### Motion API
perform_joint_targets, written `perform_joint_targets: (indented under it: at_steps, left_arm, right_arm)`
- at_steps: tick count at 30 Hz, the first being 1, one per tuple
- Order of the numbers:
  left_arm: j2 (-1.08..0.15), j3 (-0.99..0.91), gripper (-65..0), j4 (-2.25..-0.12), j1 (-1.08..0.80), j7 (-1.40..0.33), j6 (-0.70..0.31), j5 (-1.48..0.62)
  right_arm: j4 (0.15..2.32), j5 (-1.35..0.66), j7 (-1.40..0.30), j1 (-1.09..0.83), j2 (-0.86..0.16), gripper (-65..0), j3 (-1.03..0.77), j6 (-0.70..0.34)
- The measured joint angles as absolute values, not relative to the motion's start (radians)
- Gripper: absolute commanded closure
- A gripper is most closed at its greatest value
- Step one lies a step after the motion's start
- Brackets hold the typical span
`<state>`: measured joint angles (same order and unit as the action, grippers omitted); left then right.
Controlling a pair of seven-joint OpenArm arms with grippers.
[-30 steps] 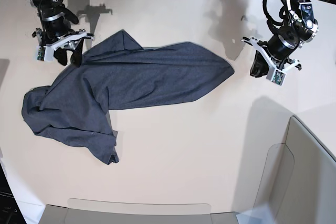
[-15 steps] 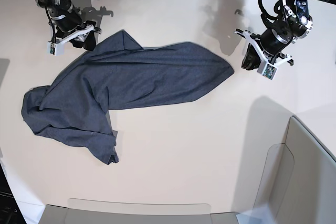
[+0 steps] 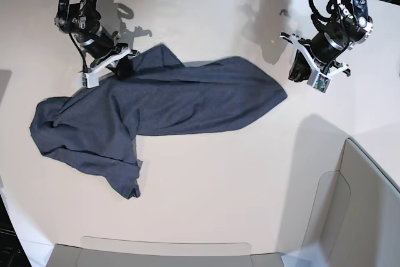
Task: Layout the t-shirt on the table in an organized manner, then fold the t-shirt properly
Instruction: 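Grasp the shirt edge with the right gripper and pull it outward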
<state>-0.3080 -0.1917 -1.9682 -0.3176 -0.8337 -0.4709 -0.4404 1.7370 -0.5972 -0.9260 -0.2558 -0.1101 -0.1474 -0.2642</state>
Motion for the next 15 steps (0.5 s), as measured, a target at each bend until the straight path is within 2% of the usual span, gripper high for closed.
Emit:
perform_joint_targets:
  at_steps: [5, 7, 10, 15]
  left_arm:
    - [-0.311, -0.192, -5.9, -1.969, -0.339, -0.834, -0.471, -0.44]
    - [-0.309, -0.194, -5.9, -1.969, -0.348, -0.834, -0.471, -0.44]
    - [-0.308, -0.194, -5.9, -1.97, -0.356, -0.838, -0.471, -0.44]
    - [-0.31, -0.196, -5.9, -1.974, -0.352, -0.826, -0.468, -0.445]
  right_arm:
    - [2.058, -0.628, -1.04, -0.264, -0.143, 0.0, -0.146, -0.259]
    - [2.044, -0.712, -1.042, -0.185, -0.154, 0.0, -0.148, -0.258]
    - [2.019, -0.707, -1.058, -0.119, -0.179, 0.0, -0.14, -0.257]
    - [1.912, -0.682, -1.055, 0.032, -0.156, 0.0, -0.139, -0.261]
